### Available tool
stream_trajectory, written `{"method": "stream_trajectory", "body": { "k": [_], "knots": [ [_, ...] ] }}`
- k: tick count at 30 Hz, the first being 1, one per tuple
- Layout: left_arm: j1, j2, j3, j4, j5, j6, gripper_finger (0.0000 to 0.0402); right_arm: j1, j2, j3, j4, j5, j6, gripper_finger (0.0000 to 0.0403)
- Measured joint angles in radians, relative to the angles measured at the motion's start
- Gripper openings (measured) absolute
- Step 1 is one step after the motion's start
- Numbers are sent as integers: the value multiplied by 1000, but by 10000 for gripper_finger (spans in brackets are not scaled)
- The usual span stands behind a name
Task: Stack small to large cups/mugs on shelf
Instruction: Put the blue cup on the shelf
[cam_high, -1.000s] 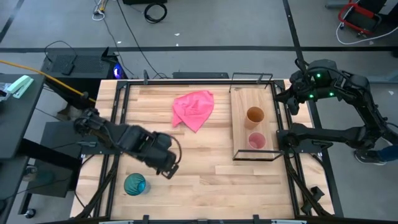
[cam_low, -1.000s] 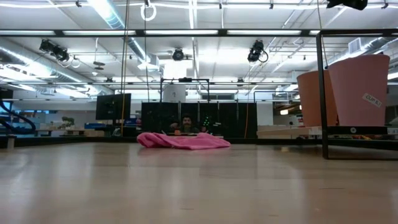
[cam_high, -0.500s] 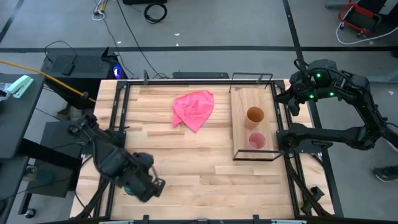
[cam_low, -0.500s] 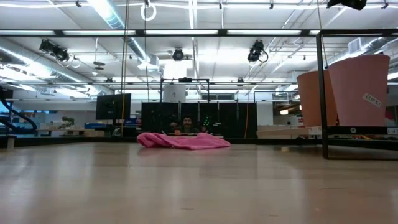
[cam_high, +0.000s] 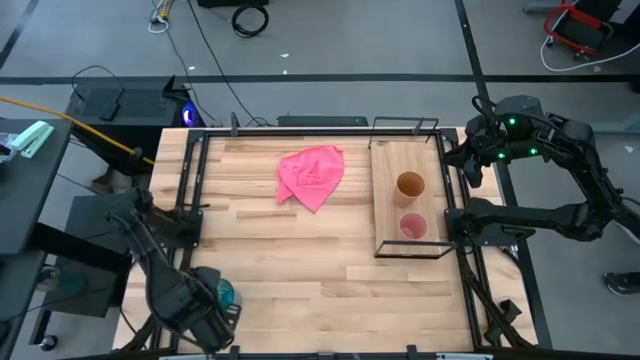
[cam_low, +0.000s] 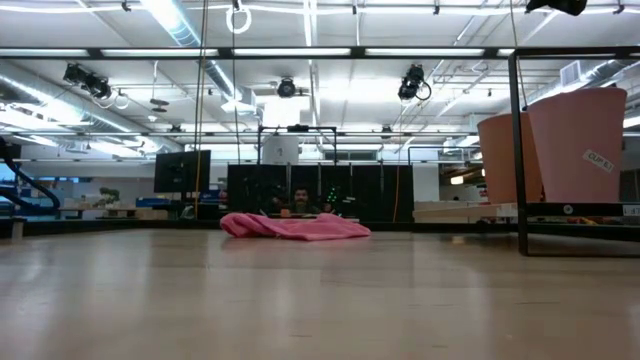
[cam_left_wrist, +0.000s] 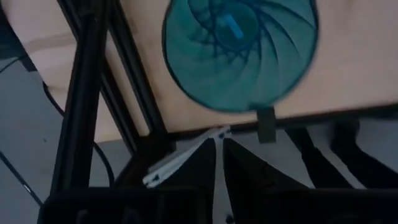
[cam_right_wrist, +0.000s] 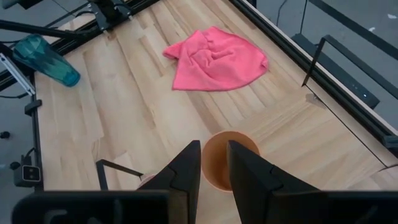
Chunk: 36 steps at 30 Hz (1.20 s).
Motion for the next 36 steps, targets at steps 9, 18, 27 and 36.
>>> {"method": "stream_trajectory", "body": {
  "k": [9,18,27,36],
  "knots": [
    [19,-109,-196,0,-10,-44,73,0,0,0,-5,-31,6,87],
    [98,-274,-370,71,-88,-30,101,0,0,0,-40,-34,11,87],
    [102,-340,-529,234,-117,-17,119,0,0,0,-45,-34,3,87],
    [107,-349,-541,238,-110,-13,127,0,0,0,-45,-34,0,87]
  ]
}}
